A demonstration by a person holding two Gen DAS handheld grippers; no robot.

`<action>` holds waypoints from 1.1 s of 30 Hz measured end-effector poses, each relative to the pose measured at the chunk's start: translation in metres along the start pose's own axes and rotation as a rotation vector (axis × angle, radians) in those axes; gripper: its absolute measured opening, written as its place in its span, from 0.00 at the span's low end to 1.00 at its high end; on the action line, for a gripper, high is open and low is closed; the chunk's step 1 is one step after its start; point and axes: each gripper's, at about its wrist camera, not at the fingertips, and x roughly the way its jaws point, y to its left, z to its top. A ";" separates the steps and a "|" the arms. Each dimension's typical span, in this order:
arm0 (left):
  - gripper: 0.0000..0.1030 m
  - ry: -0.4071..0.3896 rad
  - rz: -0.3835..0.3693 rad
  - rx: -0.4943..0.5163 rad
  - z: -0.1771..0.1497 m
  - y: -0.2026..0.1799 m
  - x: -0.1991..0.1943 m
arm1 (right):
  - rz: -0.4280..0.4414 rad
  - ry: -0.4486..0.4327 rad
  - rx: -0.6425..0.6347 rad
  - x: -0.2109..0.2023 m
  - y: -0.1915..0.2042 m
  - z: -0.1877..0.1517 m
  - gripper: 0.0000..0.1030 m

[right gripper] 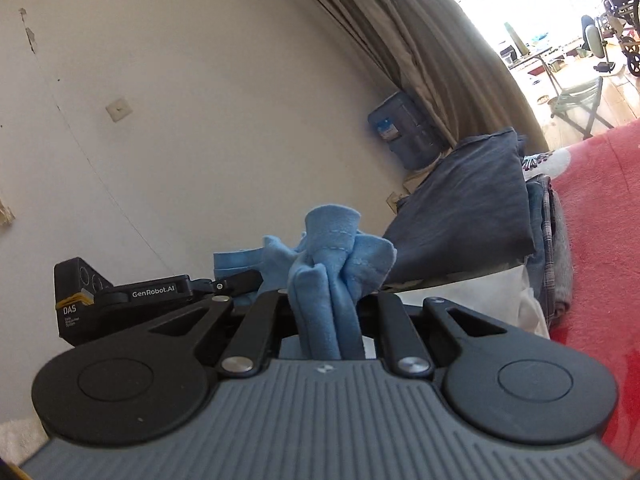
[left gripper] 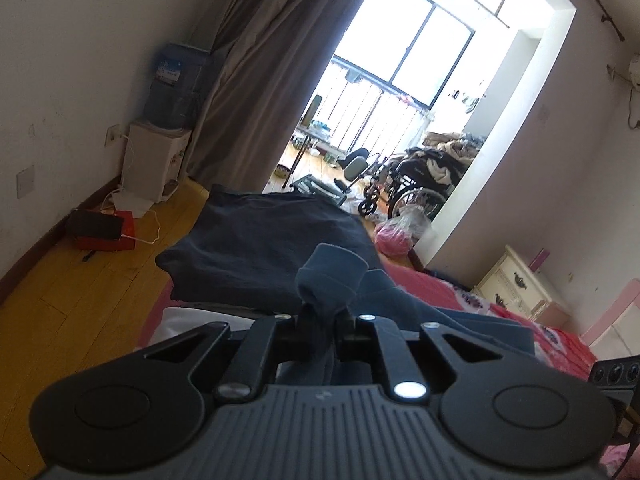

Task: Fold clothes
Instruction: 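Carry the folded blue T-shirt with both grippers toward the clothes stack, then lower the T-shirt onto the stack and open both grippers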

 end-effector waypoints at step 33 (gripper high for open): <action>0.43 -0.045 0.221 0.129 -0.154 0.008 -0.128 | -0.192 0.552 -0.429 0.222 0.081 -0.027 0.04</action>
